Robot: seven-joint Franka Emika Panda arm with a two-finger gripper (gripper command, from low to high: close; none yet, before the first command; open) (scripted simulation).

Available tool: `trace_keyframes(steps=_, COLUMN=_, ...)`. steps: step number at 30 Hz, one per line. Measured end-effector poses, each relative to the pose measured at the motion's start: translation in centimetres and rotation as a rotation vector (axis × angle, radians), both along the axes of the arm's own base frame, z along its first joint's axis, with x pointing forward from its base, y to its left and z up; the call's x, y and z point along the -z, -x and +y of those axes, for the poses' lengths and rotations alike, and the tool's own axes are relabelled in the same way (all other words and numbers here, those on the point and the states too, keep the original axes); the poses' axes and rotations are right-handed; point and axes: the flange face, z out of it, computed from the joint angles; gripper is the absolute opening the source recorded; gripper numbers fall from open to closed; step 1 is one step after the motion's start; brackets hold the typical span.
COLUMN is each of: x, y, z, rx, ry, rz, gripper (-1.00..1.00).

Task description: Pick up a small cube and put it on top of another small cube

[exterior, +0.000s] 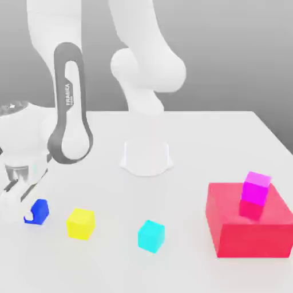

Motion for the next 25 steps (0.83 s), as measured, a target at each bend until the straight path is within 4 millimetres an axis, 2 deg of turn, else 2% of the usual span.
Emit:
trace_keyframes(steps=2, x=-1.0, y=-0.1, z=-0.1, rx=0.0, ry=-0.001, rz=0.0, gripper=-1.0)
trace_keyframes(steps=7, x=-5.8, y=-0.1, z=0.0, rx=-0.001, ry=-0.001, rz=-0.001, gripper=-1.0)
trace_keyframes(steps=8, x=-6.7, y=-0.6, z=0.9, rx=-0.023, ry=-0.002, rz=-0.002, gripper=-1.0)
trace_keyframes(steps=12, x=-9.7, y=-4.2, z=7.7, rx=-0.192, ry=-0.005, rz=-0.005, gripper=-1.0)
trace_keyframes(steps=15, x=-11.4, y=-4.9, z=11.8, rx=-0.28, ry=-0.003, rz=-0.002, gripper=-1.0)
trace_keyframes(steps=17, x=-10.6, y=-5.1, z=12.7, rx=-0.302, ry=0.001, rz=0.001, gripper=-1.0)
trace_keyframes(steps=22, x=-6.3, y=-5.2, z=13.1, rx=-0.311, ry=0.001, rz=0.001, gripper=-1.0)
trace_keyframes(steps=23, x=-5.6, y=-5.2, z=13.2, rx=-0.311, ry=0.0, rz=0.001, gripper=1.0)
trace_keyframes(steps=25, x=-5.6, y=-5.2, z=13.2, rx=-0.311, ry=0.0, rz=0.001, gripper=1.0)
